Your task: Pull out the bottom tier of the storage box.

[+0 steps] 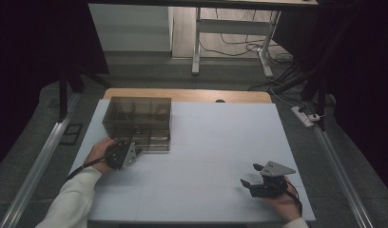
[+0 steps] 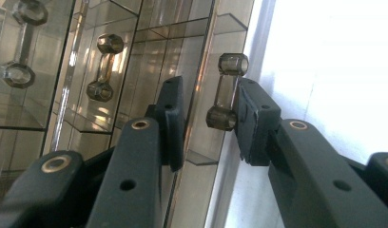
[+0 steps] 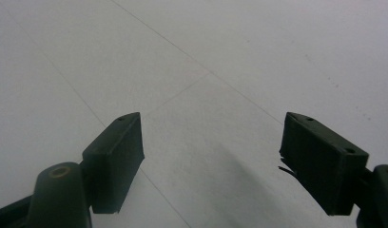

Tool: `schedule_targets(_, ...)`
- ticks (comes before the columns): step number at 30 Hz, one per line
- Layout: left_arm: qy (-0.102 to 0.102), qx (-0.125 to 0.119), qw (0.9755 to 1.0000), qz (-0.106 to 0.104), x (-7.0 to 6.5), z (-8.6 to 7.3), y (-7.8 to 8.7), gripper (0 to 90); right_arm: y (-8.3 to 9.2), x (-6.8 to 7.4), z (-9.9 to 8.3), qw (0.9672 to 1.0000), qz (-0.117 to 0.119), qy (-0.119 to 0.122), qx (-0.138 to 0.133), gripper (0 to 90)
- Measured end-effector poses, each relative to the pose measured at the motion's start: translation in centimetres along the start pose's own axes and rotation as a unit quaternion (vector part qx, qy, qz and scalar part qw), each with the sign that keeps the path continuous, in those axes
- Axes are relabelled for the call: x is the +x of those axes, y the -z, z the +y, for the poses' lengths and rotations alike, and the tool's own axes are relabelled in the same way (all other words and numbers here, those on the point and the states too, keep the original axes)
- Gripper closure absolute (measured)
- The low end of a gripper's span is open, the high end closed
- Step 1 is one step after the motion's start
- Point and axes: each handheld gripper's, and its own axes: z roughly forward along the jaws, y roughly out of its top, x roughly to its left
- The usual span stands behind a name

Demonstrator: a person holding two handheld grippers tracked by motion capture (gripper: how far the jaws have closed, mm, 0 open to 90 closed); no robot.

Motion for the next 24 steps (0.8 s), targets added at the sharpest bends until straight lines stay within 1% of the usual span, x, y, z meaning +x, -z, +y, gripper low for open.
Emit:
schedule_targets(7,0.0,-0.002,1.0,-0.003,-0.38,-0.13,0.37,64.8,0.0,0.0,-0.01,1.0,0.0,0.001,0.002,22.1)
schedule_targets(18,-0.002,0.001,1.0,-0.007,-0.72,-0.21,0.67,64.8,-0.01,-0.06,-0.04,1.0,-0.001,0.0,0.002,22.1)
schedule_targets(24,0.0,-0.002,0.9999,-0.011,-0.86,-0.2,0.85,64.8,-0.03,-0.03,-0.05,1.0,0.0,0.002,0.003,22.1)
